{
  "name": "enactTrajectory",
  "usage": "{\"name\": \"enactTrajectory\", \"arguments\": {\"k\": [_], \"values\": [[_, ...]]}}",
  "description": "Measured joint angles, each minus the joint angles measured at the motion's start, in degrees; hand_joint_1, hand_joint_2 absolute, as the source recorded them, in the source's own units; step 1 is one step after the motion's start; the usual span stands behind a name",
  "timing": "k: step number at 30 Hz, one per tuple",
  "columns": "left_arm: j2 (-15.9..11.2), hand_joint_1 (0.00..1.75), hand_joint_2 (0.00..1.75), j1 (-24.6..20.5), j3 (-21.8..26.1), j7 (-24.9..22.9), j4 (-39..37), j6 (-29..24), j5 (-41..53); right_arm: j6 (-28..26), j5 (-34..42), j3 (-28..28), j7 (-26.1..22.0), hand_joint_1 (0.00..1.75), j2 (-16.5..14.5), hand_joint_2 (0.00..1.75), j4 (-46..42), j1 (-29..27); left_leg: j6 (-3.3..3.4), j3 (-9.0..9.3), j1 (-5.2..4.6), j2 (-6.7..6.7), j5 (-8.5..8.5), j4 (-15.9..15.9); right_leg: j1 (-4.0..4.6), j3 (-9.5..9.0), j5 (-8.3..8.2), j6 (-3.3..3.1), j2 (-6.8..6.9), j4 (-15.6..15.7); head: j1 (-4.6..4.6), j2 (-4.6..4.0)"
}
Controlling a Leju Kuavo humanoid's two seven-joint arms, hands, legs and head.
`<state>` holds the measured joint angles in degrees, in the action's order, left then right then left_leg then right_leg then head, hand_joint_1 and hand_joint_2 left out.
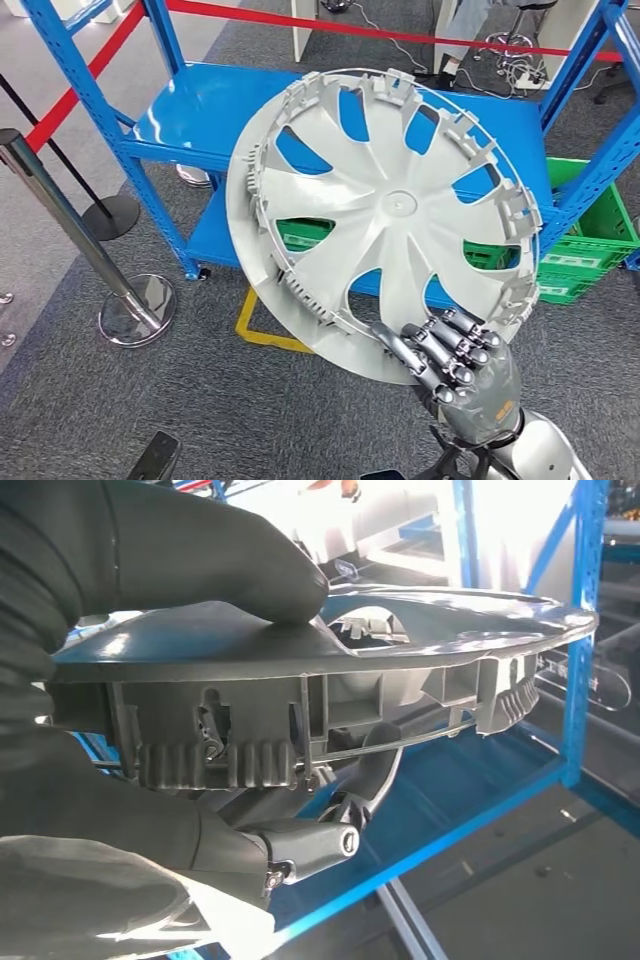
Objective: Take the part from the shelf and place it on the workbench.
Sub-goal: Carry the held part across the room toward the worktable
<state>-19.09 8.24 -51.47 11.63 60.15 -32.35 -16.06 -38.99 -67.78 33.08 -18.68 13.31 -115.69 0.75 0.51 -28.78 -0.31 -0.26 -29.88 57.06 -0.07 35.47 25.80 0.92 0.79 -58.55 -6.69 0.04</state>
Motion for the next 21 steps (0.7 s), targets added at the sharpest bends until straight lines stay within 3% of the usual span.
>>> {"name": "enactTrajectory", "arguments": {"k": [1, 2, 5, 6, 7, 8, 9, 10, 11, 13, 14, 16, 17, 18, 21], "values": [[0.0, 0.0, 0.0, 0.0, 0.0, 0.0, 0.0, 0.0, 0.0, 0.0, 0.0, 0.0, -0.1, 1.75, 0.0, 1.75, 0.0, 0.1, 0.33, -0.48, 0.09, 0.11, 0.5, -0.2, -0.02, 0.54, 0.49, 0.3, -0.14, -0.3, -0.01, 0.01], [-0.1, 0.0, 0.0, 0.1, 0.0, 0.0, 0.1, 0.0, 0.0, 0.0, 0.1, 0.1, -0.1, 1.75, -0.1, 1.75, 0.0, 0.1, 0.73, -1.08, 0.22, 0.22, 1.08, -0.4, -0.03, 1.19, 2.0, 0.55, -0.31, -1.3, -0.03, 0.01], [-0.1, 0.0, 0.0, 0.1, 0.0, 0.0, 0.2, 0.1, 0.0, 0.0, 0.1, 0.2, -0.3, 1.75, -0.1, 1.75, 0.0, 0.1, 1.45, -3.3, 0.17, 0.39, 2.95, -0.4, -0.11, 3.0, 10.27, 0.96, -0.58, -9.7, -0.06, 0.01], [-0.1, 0.0, 0.0, 0.1, 0.0, 0.0, 0.2, 0.1, 0.0, 0.0, 0.1, 0.2, -0.3, 1.75, -0.2, 1.75, 0.0, 0.1, 1.47, -4.12, 0.07, 0.39, 3.61, -0.4, -0.12, 3.21, 11.71, 1.01, -0.58, -13.0, -0.05, 0.01], [-0.1, 0.0, 0.0, 0.1, 0.0, 0.0, 0.2, 0.1, 0.0, 0.0, 0.1, 0.3, -0.4, 1.75, -0.2, 1.75, 0.0, 0.1, 1.48, -4.98, -0.03, 0.4, 4.32, -0.4, -0.11, 2.98, 11.54, 1.01, -0.58, -15.3, -0.04, 0.0], [-0.1, 0.0, 0.0, 0.1, 0.0, 0.0, 0.2, 0.1, 0.0, 0.0, 0.1, 0.3, -0.4, 1.75, -0.2, 1.75, 0.1, 0.1, 1.46, -5.88, -0.14, 0.41, 5.03, -0.3, -0.1, 2.11, 10.02, 0.95, -0.58, -16.1, -0.03, 0.0], [-0.1, 0.0, 0.0, 0.1, 0.0, 0.0, 0.2, 0.2, 0.0, 0.0, 0.1, 0.3, -0.4, 1.75, -0.2, 1.75, 0.1, 0.1, 1.41, -6.74, -0.23, 0.41, 5.72, -0.3, -0.09, 0.42, 7.79, 0.81, -0.58, -15.1, -0.02, 0.0], [-0.1, 0.0, 0.0, 0.1, 0.0, 0.0, 0.2, 0.2, 0.0, 0.0, 0.1, 0.4, -0.4, 1.75, -0.2, 1.75, 0.1, 0.1, 1.32, -7.48, -0.3, 0.39, 6.4, -0.3, -0.06, -2.26, 6.0, 0.61, -0.58, -12.1, -0.02, 0.01], [-0.1, 0.0, 0.0, 0.1, 0.0, 0.0, 0.2, 0.2, 0.0, 0.0, 0.1, 0.4, -0.4, 1.75, -0.2, 1.75, 0.1, 0.2, 1.18, -8.08, -0.41, 0.36, 7.0, -0.2, 0.02, -5.8, 5.52, 0.4, -0.59, -7.5, -0.03, 0.01], [-0.1, 0.0, 0.0, 0.1, 0.0, 0.0, 0.3, 0.2, 0.0, 0.0, 0.1, 0.4, -0.4, 1.75, -0.2, 1.75, 0.1, 0.3, 0.78, -8.85, -0.54, 0.31, 8.34, -0.1, 0.23, -11.73, 7.18, -0.03, -0.66, 1.7, 0.05, 0.02], [-0.1, 0.0, 0.0, 0.1, 0.0, 0.0, 0.3, 0.2, 0.0, 0.0, 0.1, 0.4, -0.4, 1.75, -0.3, 1.75, 0.1, 0.4, 0.54, -9.11, -0.54, 0.31, 9.02, -0.2, 0.38, -12.99, 8.03, -0.19, -0.7, 4.1, 0.08, 0.02], [-0.2, 0.0, 0.0, 0.2, 0.0, 0.0, 0.3, 0.2, 0.0, 0.0, 0.1, 0.4, -0.4, 1.75, -0.3, 1.75, 0.1, 0.4, -0.01, -9.58, -0.42, 0.23, 9.97, -0.4, 0.41, -12.29, 7.66, -0.69, -0.63, 4.8, 0.1, 0.02], [-0.2, 0.0, 0.0, 0.3, 0.0, 0.0, 0.3, 0.2, 0.0, 0.0, 0.1, 0.4, -0.4, 1.75, -0.4, 1.75, 0.1, 0.4, -0.41, -9.91, -0.36, 0.17, 9.07, 0.1, 0.3, -11.61, 7.07, -1.07, -0.54, 4.7, 0.17, 0.02], [-0.3, 0.0, 0.0, 0.4, 0.0, 0.0, 0.3, 0.2, 0.0, 0.0, 0.1, 0.4, -0.4, 1.75, -0.4, 1.75, 0.1, 0.4, -0.83, -10.33, -0.28, 0.11, 6.94, 1.4, 0.17, -10.91, 6.39, -1.51, -0.41, 4.6, 0.35, 0.02], [-0.3, 0.0, 0.0, 0.4, 0.0, 0.0, 0.3, 0.2, -0.1, 0.0, 0.1, 0.5, -0.4, 1.75, -0.6, 1.75, 0.2, 0.4, -1.93, -11.89, 0.23, 0.09, -2.2, 11.4, 0.1, -8.45, 4.56, -2.2, -0.15, 3.5, 1.0, 0.02]]}}
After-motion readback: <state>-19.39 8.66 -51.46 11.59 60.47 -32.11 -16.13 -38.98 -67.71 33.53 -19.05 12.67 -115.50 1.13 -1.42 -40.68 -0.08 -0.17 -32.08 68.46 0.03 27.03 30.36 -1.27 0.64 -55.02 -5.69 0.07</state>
